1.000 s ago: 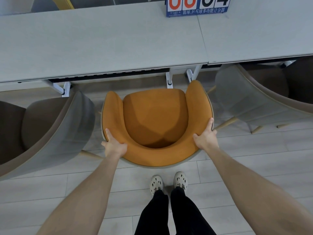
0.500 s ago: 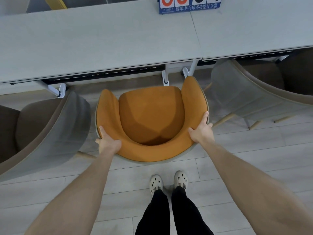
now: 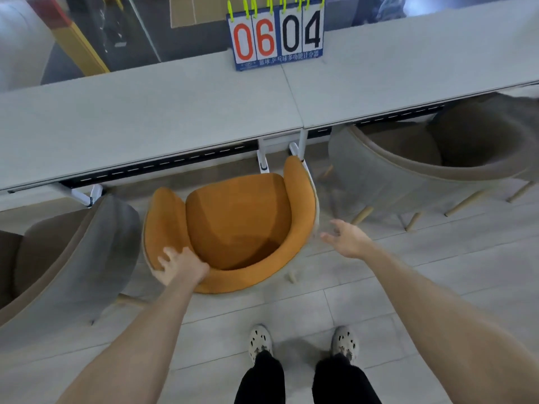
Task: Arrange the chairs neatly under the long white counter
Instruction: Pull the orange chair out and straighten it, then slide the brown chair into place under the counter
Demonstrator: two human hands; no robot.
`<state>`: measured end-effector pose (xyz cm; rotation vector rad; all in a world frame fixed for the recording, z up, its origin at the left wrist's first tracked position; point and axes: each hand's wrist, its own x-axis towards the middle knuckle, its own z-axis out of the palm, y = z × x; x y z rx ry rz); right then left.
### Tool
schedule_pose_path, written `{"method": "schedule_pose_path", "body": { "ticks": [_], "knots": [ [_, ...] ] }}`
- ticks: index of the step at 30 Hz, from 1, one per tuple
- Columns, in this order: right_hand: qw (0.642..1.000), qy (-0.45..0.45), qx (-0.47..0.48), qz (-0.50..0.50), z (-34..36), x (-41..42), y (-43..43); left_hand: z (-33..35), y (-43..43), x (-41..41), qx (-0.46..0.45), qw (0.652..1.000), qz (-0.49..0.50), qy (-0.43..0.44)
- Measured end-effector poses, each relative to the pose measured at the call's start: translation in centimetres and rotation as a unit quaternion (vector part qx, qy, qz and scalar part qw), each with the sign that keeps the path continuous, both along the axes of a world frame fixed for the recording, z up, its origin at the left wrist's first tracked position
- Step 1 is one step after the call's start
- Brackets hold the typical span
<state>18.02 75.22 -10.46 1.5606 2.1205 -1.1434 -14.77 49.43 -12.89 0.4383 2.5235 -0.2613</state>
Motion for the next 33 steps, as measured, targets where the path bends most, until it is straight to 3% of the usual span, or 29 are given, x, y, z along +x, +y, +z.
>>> {"method": "schedule_pose_path", "body": {
  "ticks": [7, 15, 22, 27, 33],
  "knots": [
    [0.998, -0.025, 0.053, 0.014, 2.3, 13.3, 8.7, 6.0, 15.4, 10.6, 0.147, 0.971, -0.185, 0.028],
    [0.994, -0.014, 0.058, -0.088, 2.2, 31.4, 21.1, 6.0, 31.4, 28.0, 0.17, 0.962, -0.195, -0.086],
    [0.986, -0.001, 0.062, -0.153, 2.3, 37.7, 31.1, 4.8, 40.5, 35.8, 0.22, 0.962, -0.115, -0.114],
    [0.958, 0.014, 0.079, -0.275, 1.0, 38.1, 40.5, 2.5, 47.7, 37.1, 0.252, 0.955, 0.012, -0.152],
    [0.956, -0.025, 0.06, -0.285, -3.0, 37.4, 50.8, -0.9, 55.3, 37.1, 0.257, 0.943, 0.157, -0.139]
  ]
}}
